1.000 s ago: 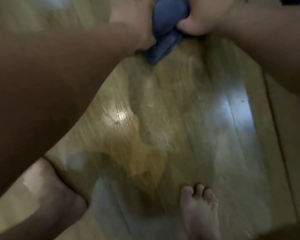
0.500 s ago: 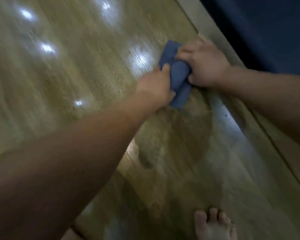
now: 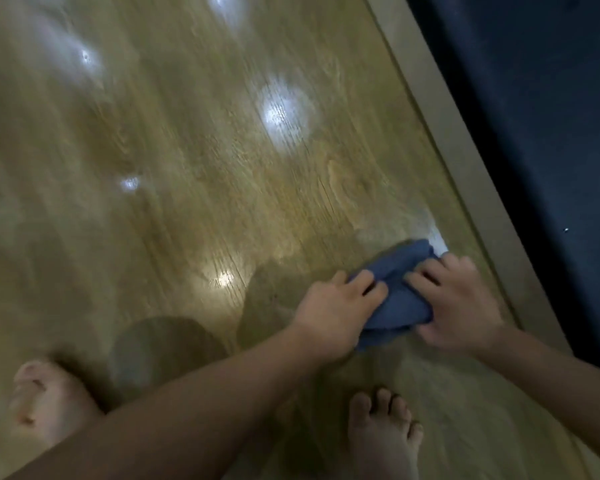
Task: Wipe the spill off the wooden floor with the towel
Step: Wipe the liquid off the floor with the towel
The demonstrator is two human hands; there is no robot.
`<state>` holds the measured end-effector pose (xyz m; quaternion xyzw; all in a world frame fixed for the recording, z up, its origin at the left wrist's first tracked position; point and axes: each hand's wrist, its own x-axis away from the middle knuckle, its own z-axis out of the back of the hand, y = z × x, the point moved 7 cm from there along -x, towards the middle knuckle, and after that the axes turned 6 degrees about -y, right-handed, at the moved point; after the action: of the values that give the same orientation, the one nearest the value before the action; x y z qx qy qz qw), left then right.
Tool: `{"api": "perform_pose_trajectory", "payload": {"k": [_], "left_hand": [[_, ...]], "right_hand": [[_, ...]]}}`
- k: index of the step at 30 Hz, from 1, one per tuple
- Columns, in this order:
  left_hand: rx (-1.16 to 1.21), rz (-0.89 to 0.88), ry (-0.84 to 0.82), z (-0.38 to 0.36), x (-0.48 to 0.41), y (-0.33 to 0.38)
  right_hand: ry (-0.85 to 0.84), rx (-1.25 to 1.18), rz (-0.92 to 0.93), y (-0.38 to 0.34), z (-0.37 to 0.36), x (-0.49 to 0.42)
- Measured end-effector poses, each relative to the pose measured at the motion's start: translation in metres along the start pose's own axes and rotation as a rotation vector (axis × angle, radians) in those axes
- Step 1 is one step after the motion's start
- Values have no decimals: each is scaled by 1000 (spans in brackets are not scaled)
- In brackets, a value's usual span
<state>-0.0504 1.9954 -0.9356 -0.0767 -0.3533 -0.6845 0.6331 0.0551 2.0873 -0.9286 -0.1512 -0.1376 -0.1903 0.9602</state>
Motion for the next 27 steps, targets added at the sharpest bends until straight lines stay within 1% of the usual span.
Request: {"api": "perform_pose_trajectory", "payload": {"k": [2, 3, 4, 5, 7, 9, 10, 12, 13, 15, 19, 21, 23, 25, 27], "left_hand": [[-65, -46, -19, 8, 12, -15], [-120, -45, -9, 21, 10, -32], [-202, -2, 24, 42, 3, -57], [-271, 86, 82, 74, -6, -90], [-255, 320, 213, 155, -8, -157], [-212, 497, 246, 215, 7, -203], [-213, 533, 247, 234, 16, -217], [-245, 573, 195, 252, 39, -233], [-253, 582, 178, 253, 51, -238], [-191, 624, 185, 237, 70, -258], [-52, 694, 132, 143, 83, -283], [50, 716, 142, 101, 92, -281], [109, 713, 222, 82, 104, -270], [144, 673, 304, 65, 116, -249], [150, 643, 412, 26, 136, -218]], "right_hand": [[-82, 27, 206, -13, 1, -20], [-111, 50, 284, -13, 8, -44], [-102, 75, 319, -12, 22, -76], [-69, 96, 292, -8, 43, -116], [3, 97, 143, -6, 100, -200], [70, 136, 112, -25, 154, -267], [75, 175, 115, -39, 173, -287], [70, 169, 139, -65, 197, -307], [58, 152, 160, -77, 198, -313], [33, 142, 222, -100, 183, -321], [-83, 122, 345, -132, 106, -330], [-109, 80, 380, -147, 72, -321], [-65, 10, 361, -154, 57, -301], [-31, -45, 273, -152, 42, -262], [38, -82, 283, -157, 23, -214]]}}
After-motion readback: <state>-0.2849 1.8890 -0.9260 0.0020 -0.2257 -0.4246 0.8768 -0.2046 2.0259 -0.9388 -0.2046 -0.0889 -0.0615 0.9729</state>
